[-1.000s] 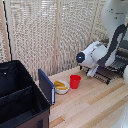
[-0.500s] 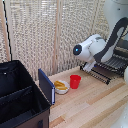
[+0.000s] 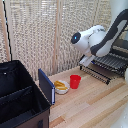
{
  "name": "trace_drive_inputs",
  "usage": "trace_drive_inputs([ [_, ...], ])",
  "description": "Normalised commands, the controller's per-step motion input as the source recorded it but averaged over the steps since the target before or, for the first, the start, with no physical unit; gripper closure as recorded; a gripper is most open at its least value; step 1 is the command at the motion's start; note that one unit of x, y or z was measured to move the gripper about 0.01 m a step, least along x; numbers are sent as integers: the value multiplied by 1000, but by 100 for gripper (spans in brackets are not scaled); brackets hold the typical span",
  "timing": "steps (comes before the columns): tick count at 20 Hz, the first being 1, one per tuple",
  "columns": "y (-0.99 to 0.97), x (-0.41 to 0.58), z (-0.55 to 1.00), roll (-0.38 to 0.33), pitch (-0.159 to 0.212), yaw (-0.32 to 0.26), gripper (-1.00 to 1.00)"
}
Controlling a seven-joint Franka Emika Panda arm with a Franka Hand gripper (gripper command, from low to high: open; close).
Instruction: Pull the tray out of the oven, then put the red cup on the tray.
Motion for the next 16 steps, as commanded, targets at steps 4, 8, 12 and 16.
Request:
trace_drive_inputs([
  [4,276,0,321,258,0,-211,-100],
  [8,274,0,246,285,0,-210,-100],
  [12,271,0,209,295,0,-209,-100],
  [16,251,4,131,321,0,-210,-100],
])
